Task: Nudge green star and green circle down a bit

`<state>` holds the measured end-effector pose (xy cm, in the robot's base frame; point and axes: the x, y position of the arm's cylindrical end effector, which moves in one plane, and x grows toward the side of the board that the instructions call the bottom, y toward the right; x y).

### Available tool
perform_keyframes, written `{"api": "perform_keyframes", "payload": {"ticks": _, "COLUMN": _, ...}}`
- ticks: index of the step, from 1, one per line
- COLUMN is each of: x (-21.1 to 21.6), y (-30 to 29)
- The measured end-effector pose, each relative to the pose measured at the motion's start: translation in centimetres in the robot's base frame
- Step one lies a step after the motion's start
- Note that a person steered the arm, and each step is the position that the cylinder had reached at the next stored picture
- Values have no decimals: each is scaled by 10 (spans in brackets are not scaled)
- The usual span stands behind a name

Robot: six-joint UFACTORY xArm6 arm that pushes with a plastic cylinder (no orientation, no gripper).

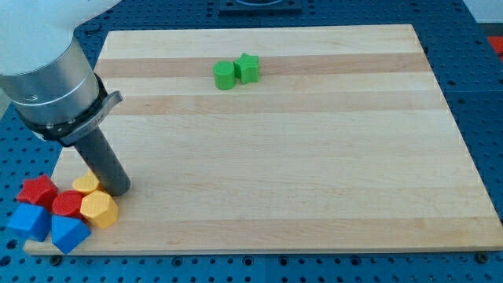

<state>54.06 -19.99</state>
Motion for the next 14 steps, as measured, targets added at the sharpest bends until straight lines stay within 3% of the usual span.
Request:
{"api": "perform_keyframes", "payload": {"ticks": 3, "x": -1, "y": -18}}
{"api": "perform_keyframes", "payload": {"ticks": 6, "x": -37, "y": 97}}
{"api": "perform_keyframes", "payload": {"ticks": 10, "x": -177, "y": 257}}
{"api": "perform_keyframes", "payload": {"ticks": 13, "x": -280, "y": 247}}
{"api": "perform_keyframes", "payload": {"ticks": 14, "x": -282, "y": 223}}
